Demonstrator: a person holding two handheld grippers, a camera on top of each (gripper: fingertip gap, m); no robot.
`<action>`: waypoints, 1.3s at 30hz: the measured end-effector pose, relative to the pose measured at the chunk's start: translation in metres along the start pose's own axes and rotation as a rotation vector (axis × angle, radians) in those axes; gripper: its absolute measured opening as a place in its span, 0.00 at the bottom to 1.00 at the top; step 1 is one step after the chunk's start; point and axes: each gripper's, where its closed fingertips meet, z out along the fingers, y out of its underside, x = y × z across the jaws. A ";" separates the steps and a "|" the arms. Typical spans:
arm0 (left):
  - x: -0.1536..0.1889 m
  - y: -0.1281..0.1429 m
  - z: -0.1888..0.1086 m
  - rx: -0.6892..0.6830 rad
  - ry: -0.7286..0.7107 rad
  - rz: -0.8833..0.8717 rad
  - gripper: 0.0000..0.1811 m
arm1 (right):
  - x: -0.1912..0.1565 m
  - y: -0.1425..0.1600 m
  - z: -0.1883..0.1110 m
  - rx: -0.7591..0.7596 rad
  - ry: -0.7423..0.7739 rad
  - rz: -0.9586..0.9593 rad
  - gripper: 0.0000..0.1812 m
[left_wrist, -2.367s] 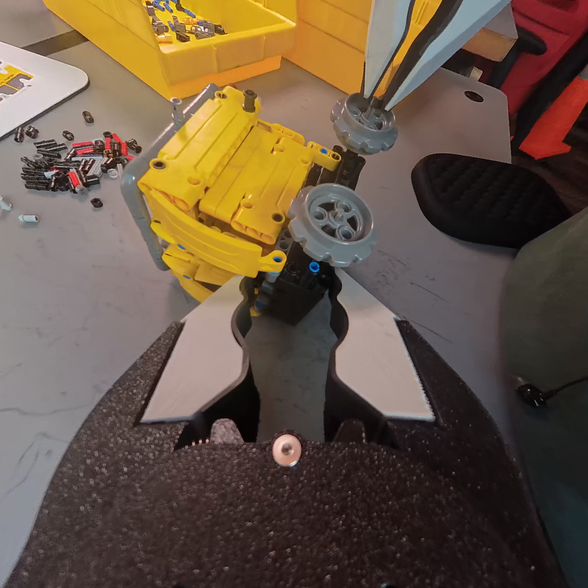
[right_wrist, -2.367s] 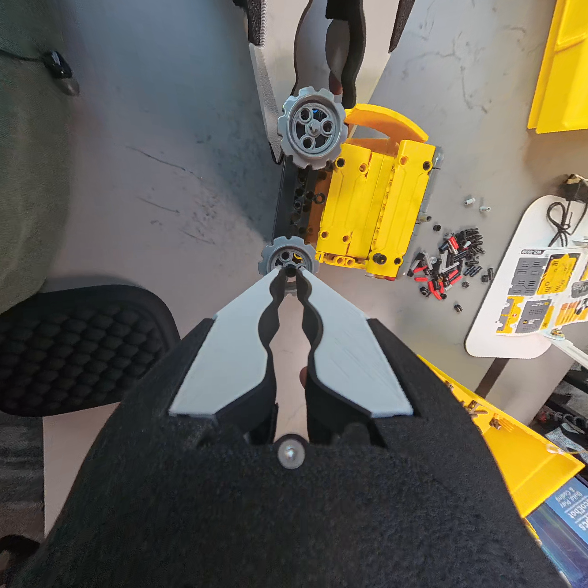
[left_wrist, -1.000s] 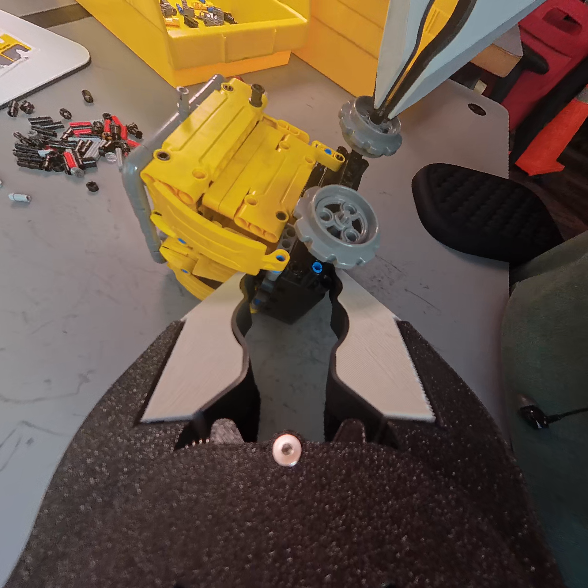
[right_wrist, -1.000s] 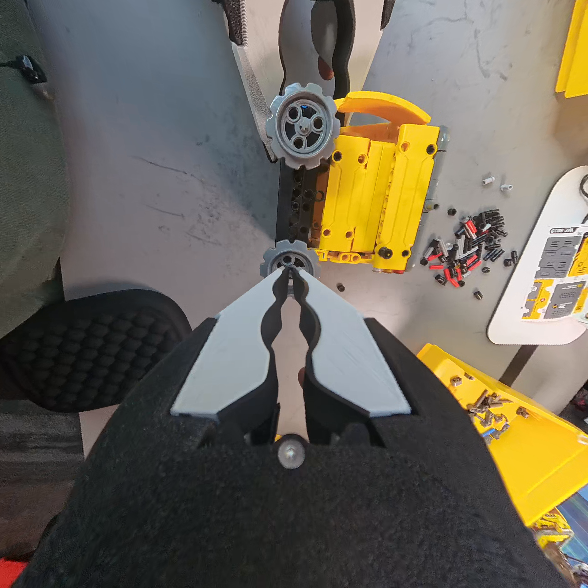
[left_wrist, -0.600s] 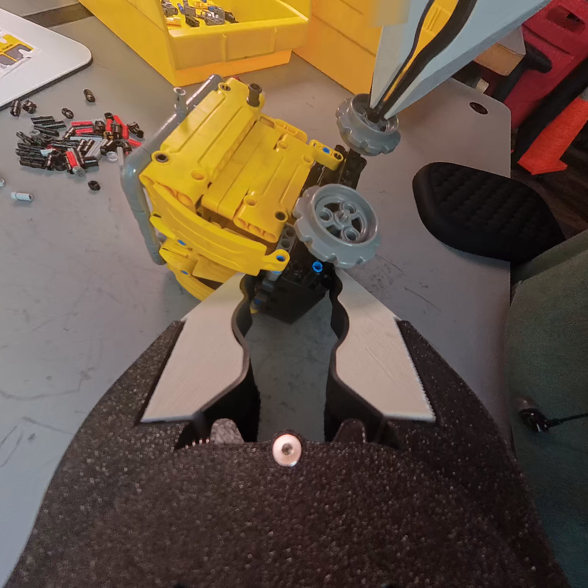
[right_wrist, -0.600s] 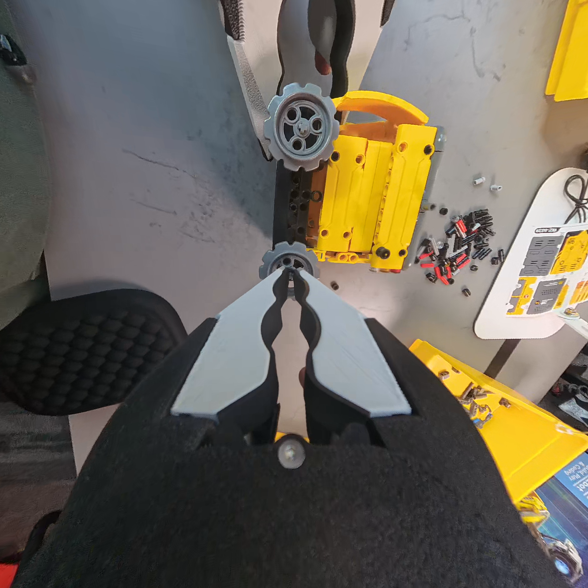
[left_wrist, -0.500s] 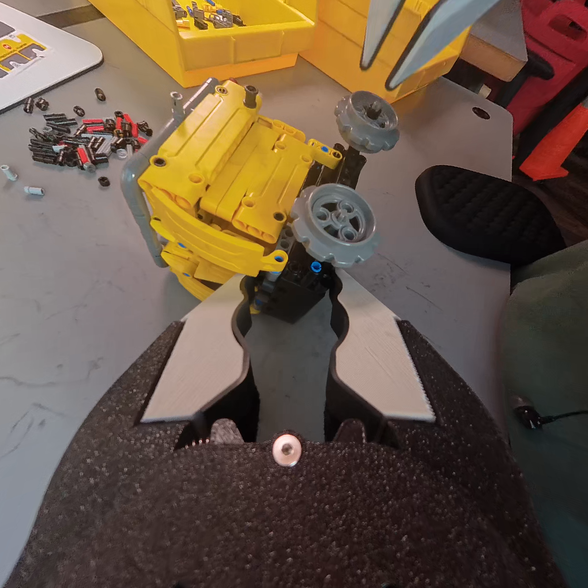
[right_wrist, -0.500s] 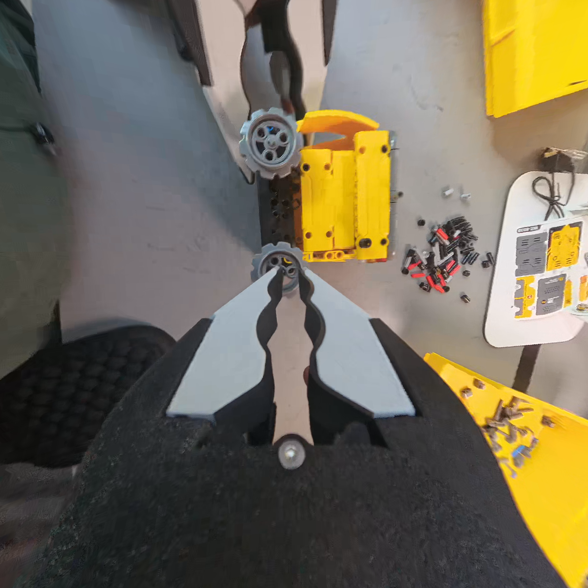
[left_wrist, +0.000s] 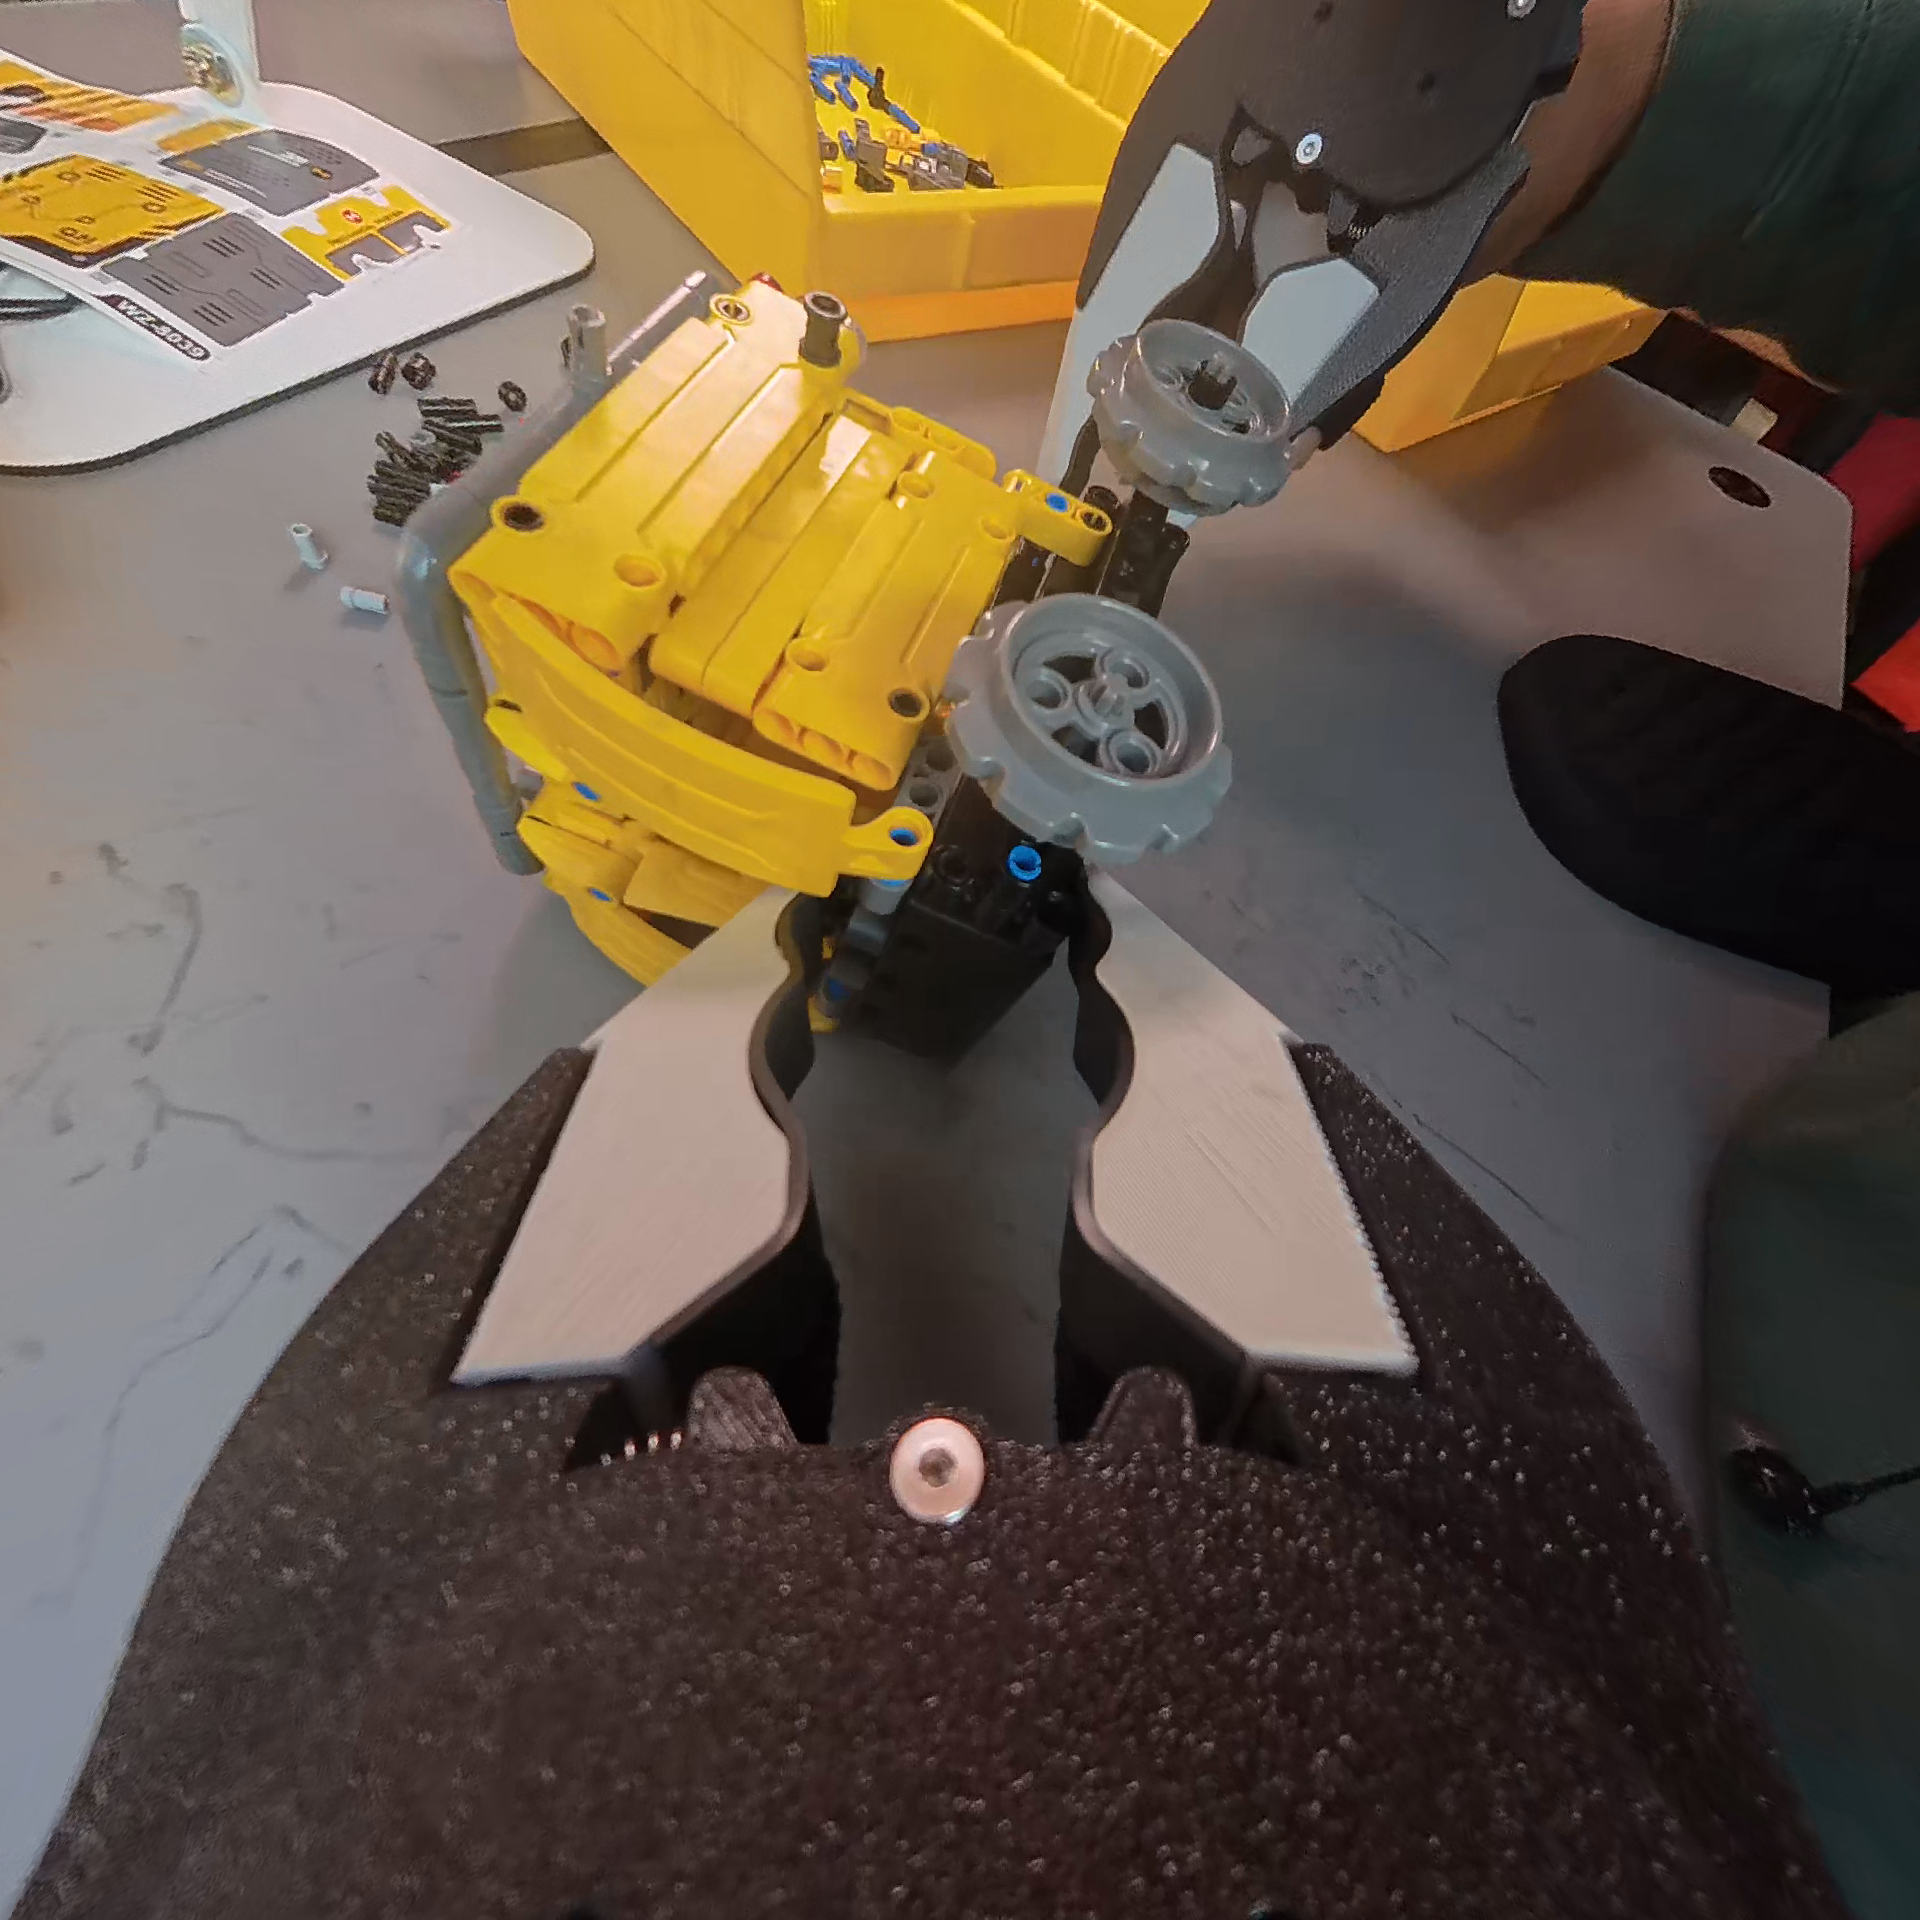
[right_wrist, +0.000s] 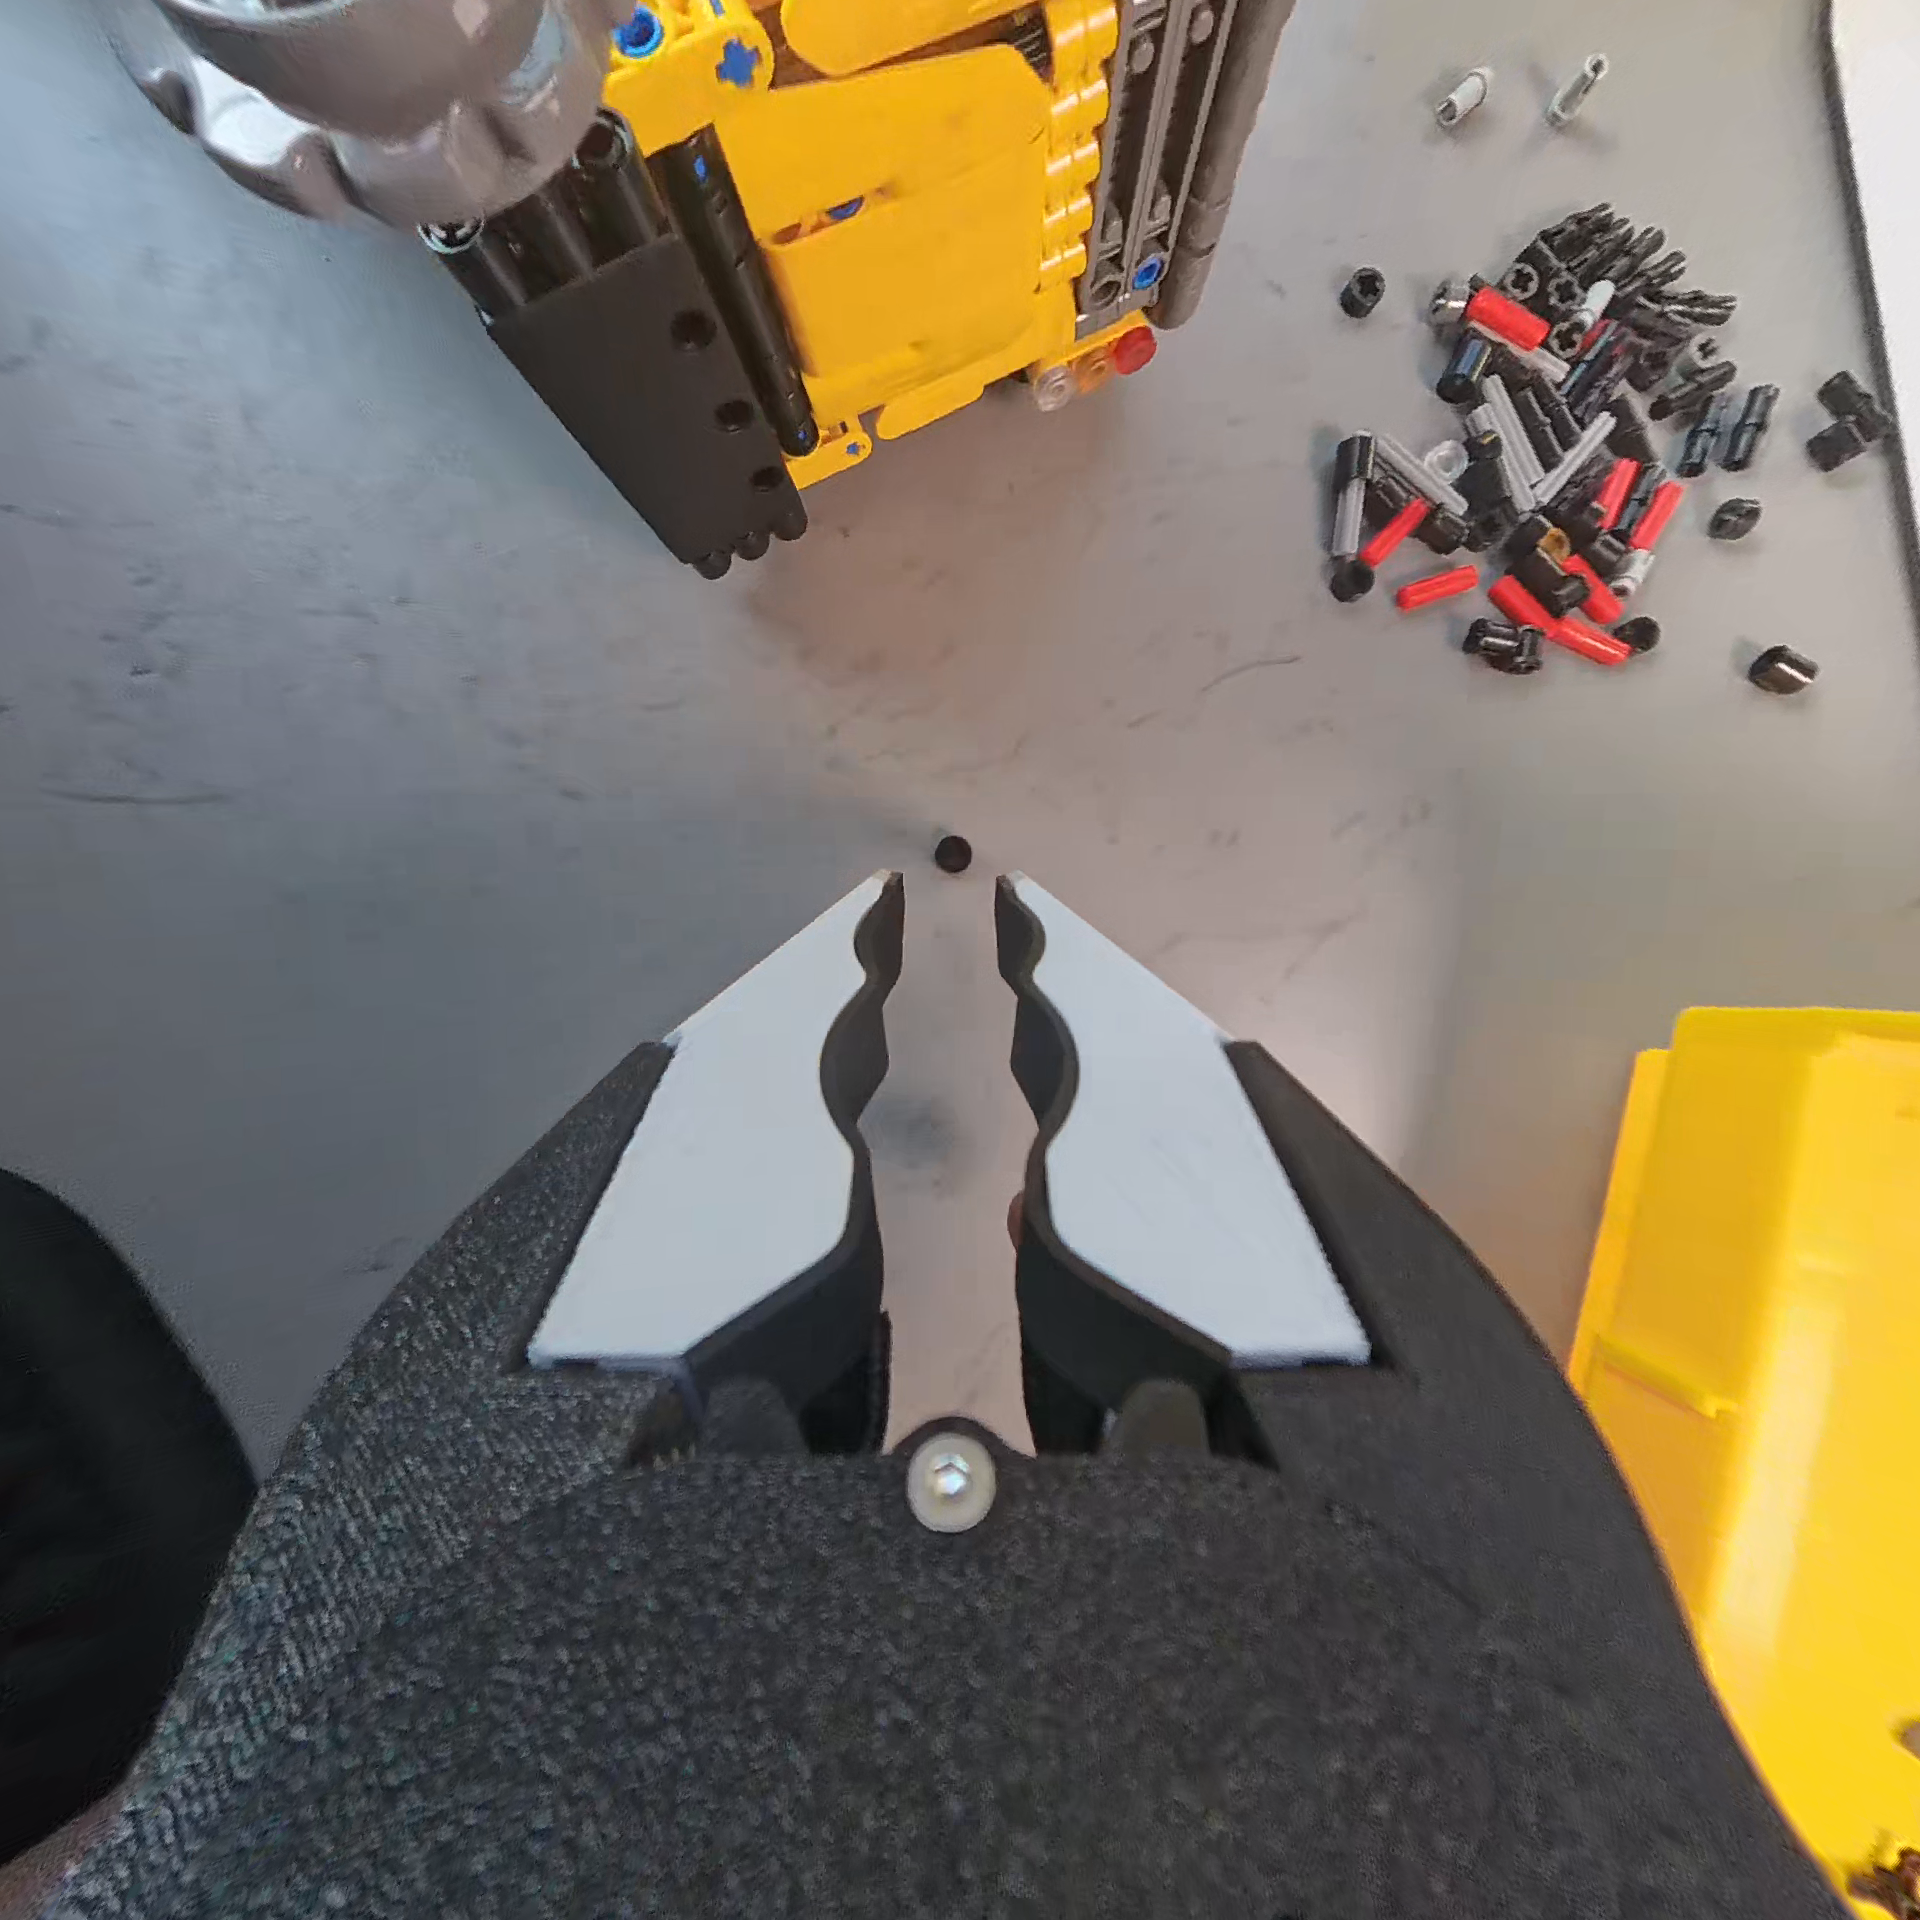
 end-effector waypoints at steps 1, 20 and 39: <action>0.000 0.000 0.000 0.001 0.002 -0.003 0.26 | 0.000 0.000 0.002 0.000 -0.011 -0.005 0.10; 0.001 0.002 -0.005 -0.008 0.048 0.046 0.25 | -0.002 -0.001 0.010 -0.020 -0.086 0.001 0.03; 0.014 0.006 -0.004 -0.027 0.064 0.129 0.24 | -0.094 -0.167 -0.029 0.054 -0.201 -0.610 0.03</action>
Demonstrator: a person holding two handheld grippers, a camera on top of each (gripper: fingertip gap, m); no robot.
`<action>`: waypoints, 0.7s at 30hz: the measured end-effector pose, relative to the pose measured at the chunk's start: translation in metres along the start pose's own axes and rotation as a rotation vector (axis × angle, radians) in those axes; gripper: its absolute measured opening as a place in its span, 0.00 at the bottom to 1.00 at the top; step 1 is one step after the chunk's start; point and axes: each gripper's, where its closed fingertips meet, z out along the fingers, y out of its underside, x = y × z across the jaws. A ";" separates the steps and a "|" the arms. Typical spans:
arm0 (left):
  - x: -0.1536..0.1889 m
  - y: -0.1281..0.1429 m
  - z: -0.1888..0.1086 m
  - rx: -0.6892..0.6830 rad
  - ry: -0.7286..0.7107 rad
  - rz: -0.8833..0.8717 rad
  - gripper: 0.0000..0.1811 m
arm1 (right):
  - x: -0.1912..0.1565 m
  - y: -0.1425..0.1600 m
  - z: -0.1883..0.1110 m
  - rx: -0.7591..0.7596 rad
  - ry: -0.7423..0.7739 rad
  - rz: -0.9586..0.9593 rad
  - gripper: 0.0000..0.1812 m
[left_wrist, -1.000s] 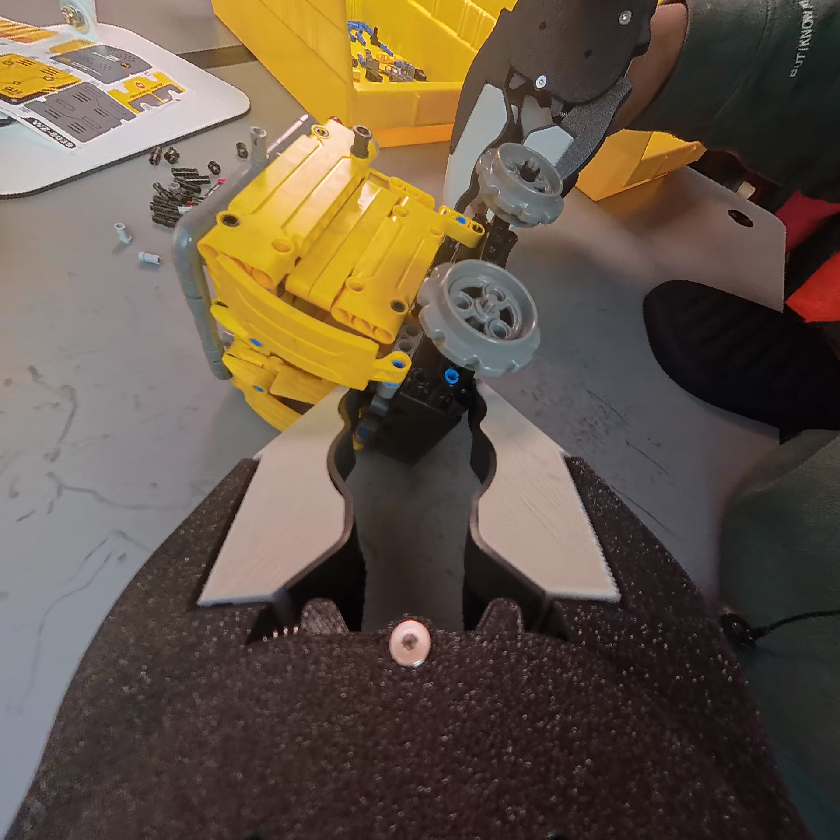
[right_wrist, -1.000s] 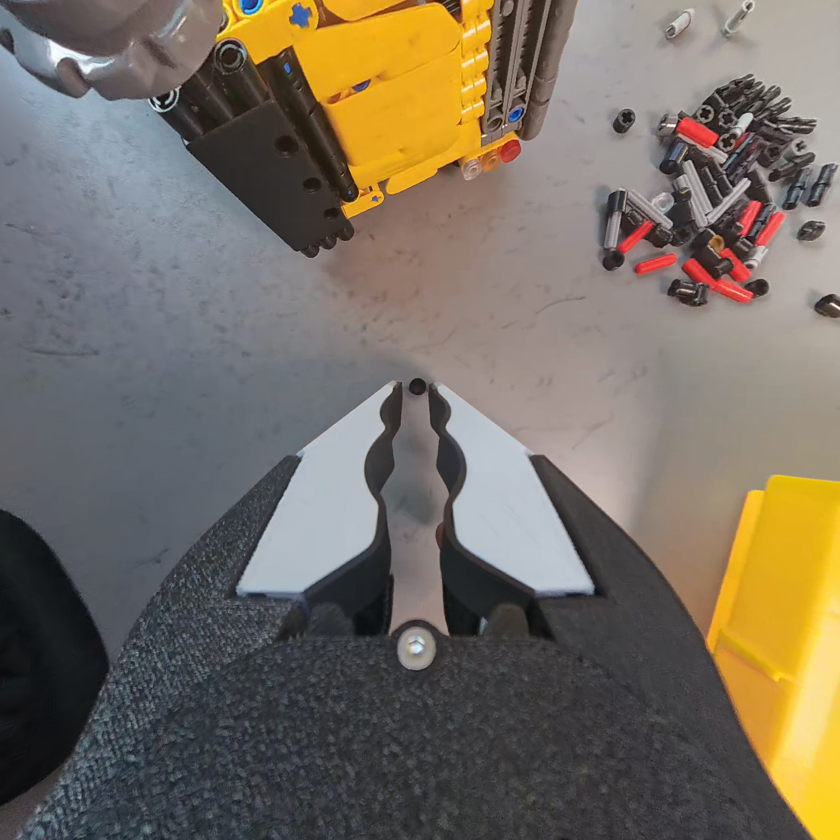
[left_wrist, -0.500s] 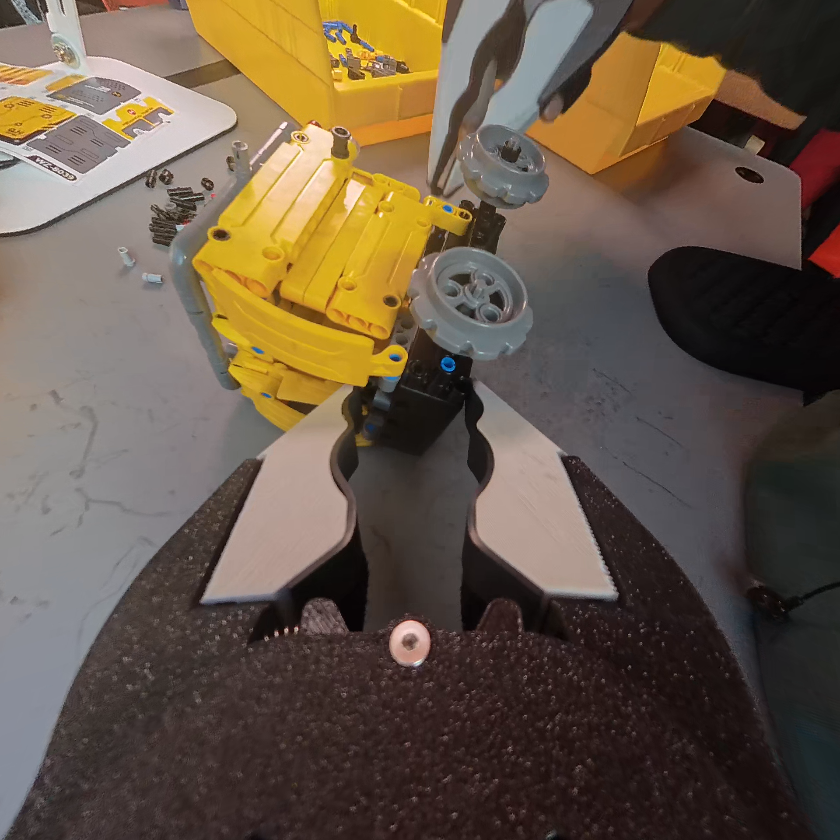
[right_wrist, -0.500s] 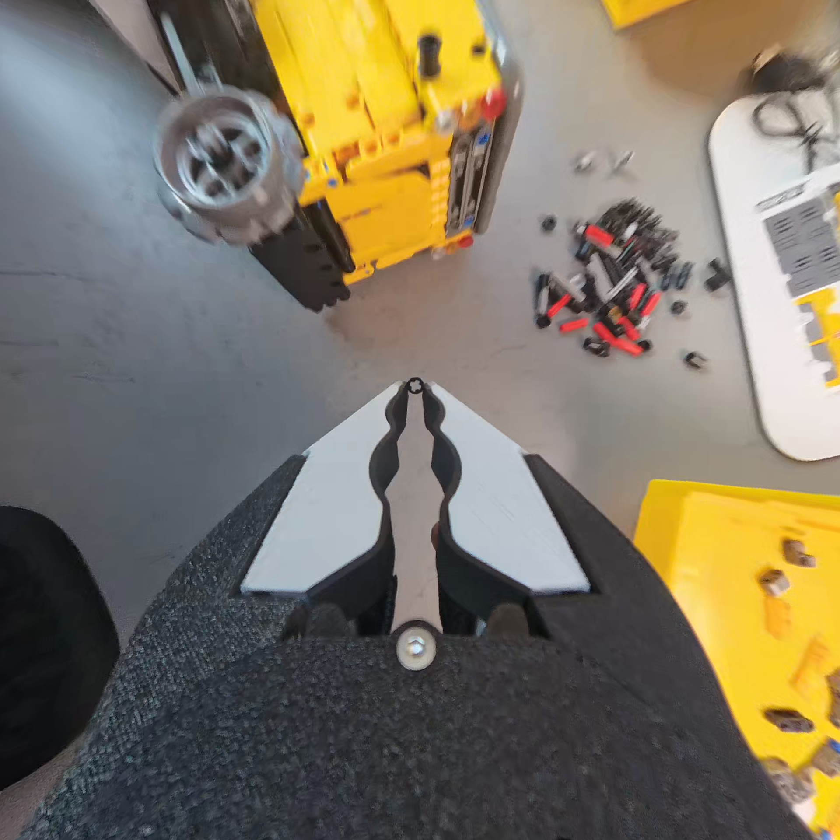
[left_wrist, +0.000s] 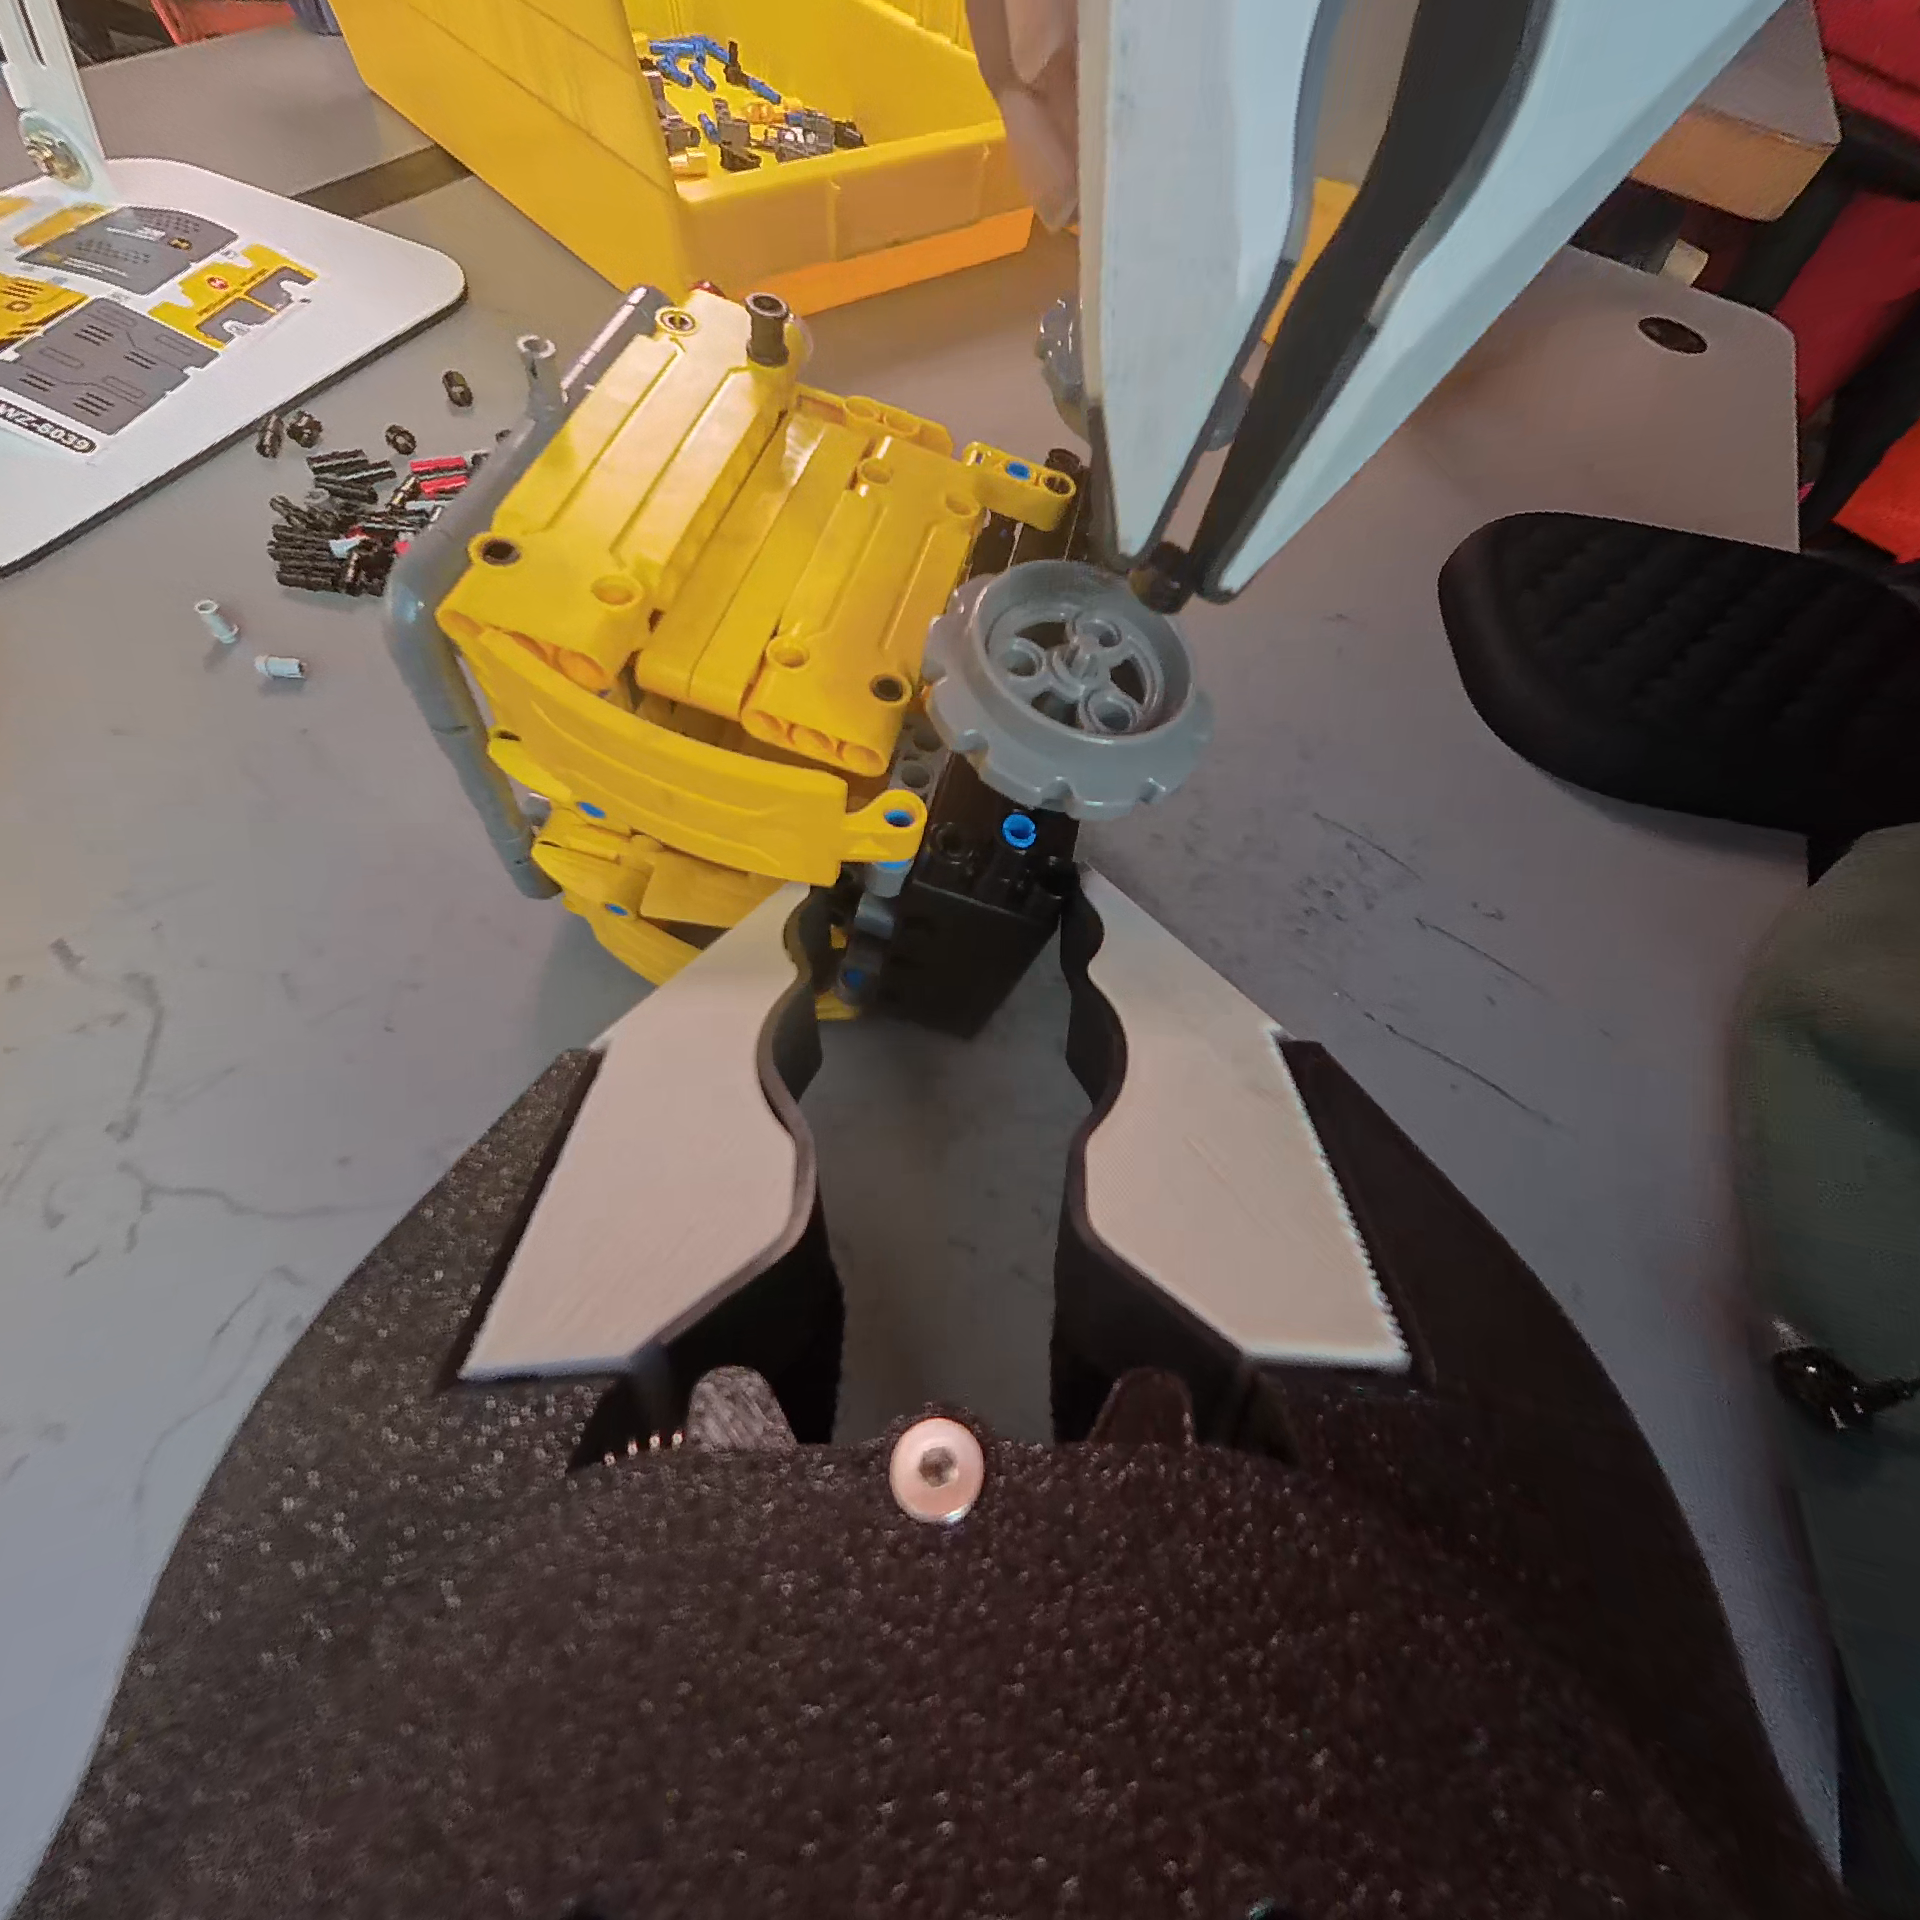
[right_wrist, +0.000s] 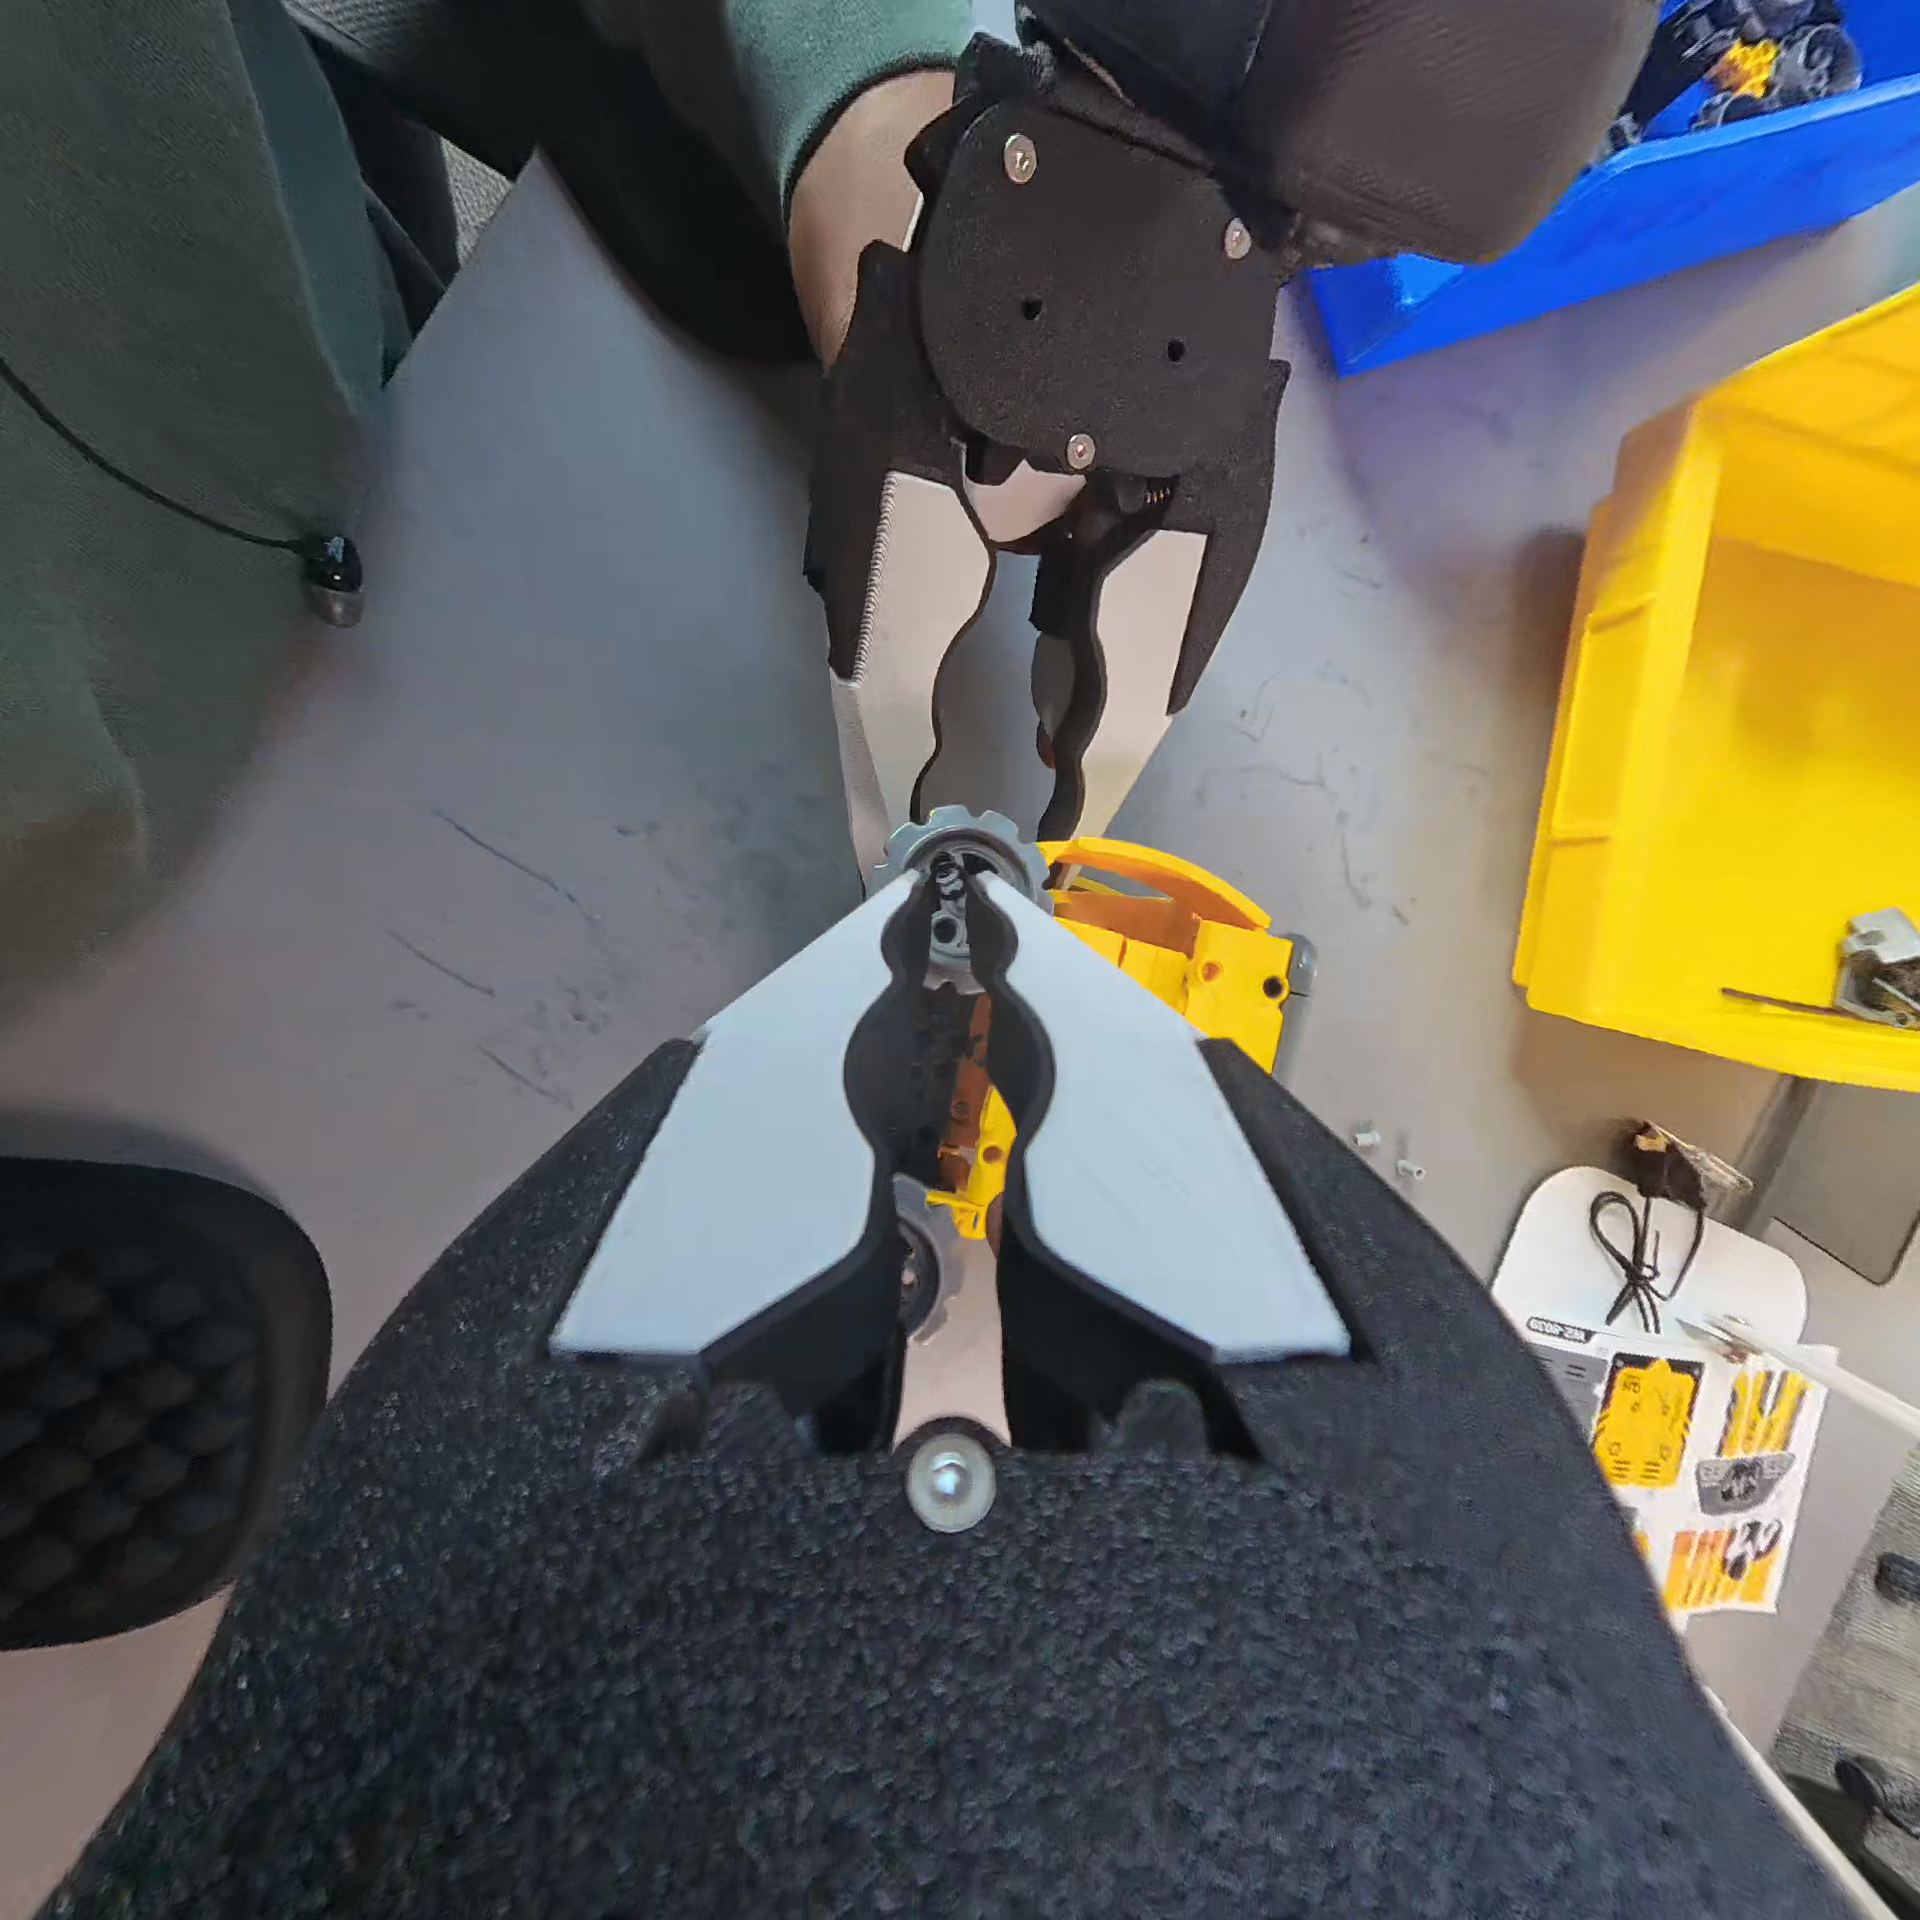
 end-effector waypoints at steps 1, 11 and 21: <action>0.000 0.000 0.000 -0.001 0.000 -0.001 0.24 | 0.002 0.001 0.002 -0.019 0.001 -0.002 0.03; 0.001 0.000 0.000 -0.007 -0.003 -0.007 0.24 | 0.001 0.009 0.009 -0.083 -0.020 0.058 0.03; 0.001 0.001 0.000 -0.009 -0.004 -0.012 0.23 | 0.001 0.009 0.011 -0.147 -0.047 0.066 0.03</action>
